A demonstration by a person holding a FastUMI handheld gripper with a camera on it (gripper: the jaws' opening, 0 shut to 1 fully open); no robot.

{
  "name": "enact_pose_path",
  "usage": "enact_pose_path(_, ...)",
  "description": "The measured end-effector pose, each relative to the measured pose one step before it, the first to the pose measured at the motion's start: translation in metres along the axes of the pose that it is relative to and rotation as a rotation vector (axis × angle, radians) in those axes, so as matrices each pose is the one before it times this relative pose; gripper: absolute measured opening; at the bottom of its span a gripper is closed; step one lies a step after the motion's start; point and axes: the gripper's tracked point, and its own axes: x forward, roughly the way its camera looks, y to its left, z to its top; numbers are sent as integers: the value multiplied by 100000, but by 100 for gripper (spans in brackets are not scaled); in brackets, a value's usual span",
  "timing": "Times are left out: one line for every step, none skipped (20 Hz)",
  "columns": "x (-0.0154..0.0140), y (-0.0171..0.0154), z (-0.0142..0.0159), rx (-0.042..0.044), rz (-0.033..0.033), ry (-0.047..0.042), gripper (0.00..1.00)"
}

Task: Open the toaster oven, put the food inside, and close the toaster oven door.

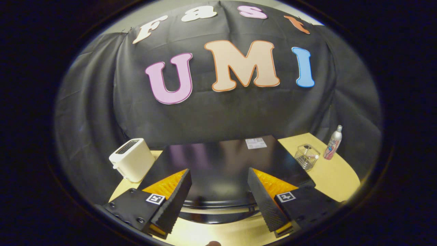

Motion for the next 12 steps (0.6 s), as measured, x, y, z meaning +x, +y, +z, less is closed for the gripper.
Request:
enact_pose_path(79,10,-931,-324,-3,2135,100)
enact_pose_path(-166,109,-694,-333,550,1855,100)
enact_pose_path(-149,76,193,-998,28,-2404,100)
enact_pose_path(209,-94,-146,-1003,-279,997,100)
enact_pose_path(-268,54,-245,-1977,-309,-630,100)
enact_pose_path(-72,-24,-150,-2808,-499,231,100)
enact_pose_path(-361,-52,-122,-436,-509,-397,100)
enact_pose_path(-409,-50,-233,1017,-787,766,100)
enact_pose_path(-450,-116,-238,917,-736,-126,100)
enact_pose_path(-264,-230,-221,209,-904,592,100)
enact_pose_path(-295,-116,-118,507,-210,-471,100)
enact_pose_path(-323,-292,-103,-193,-518,167,100)
